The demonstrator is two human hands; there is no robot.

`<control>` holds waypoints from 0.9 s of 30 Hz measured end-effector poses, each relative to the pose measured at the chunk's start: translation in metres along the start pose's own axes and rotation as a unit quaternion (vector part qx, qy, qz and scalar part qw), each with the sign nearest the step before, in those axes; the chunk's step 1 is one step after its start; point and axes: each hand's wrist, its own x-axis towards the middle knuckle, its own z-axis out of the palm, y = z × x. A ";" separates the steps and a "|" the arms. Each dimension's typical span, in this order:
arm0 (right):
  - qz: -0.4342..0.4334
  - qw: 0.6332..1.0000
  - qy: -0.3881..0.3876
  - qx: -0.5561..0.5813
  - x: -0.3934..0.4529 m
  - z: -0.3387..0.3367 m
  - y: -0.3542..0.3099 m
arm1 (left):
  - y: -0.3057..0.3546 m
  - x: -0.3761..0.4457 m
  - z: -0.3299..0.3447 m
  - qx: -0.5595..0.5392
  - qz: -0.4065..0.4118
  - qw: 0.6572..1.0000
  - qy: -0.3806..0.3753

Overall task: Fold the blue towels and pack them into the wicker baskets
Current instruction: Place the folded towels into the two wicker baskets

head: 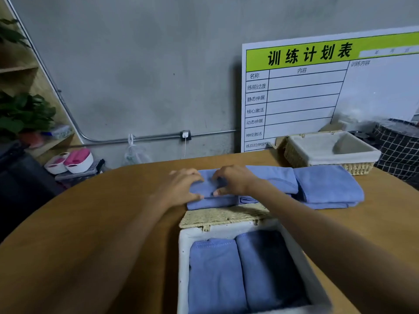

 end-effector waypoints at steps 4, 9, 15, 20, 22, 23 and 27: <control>-0.021 0.996 0.008 -0.085 0.005 0.017 -0.001 | -0.009 0.010 0.021 0.016 0.020 1.000 0.000; -0.036 0.983 0.035 -0.178 0.006 0.018 -0.005 | -0.014 0.016 0.021 0.021 0.061 0.997 0.034; -0.049 0.974 0.101 -0.196 0.013 0.019 -0.010 | -0.009 0.013 0.017 0.080 0.067 0.991 0.086; -0.064 0.972 0.120 -0.189 0.010 0.002 -0.009 | -0.014 0.013 0.009 -0.146 0.013 0.986 0.079; -0.065 0.976 0.122 -0.170 0.006 -0.014 -0.006 | -0.014 0.015 -0.001 -0.319 -0.069 0.943 0.069; -0.067 0.979 0.127 -0.148 0.004 -0.024 -0.005 | -0.015 0.017 -0.007 -0.362 -0.107 0.923 0.073; -0.092 0.979 0.168 -0.069 -0.013 -0.072 -0.008 | -0.021 0.017 -0.042 -0.561 -0.239 0.793 -0.008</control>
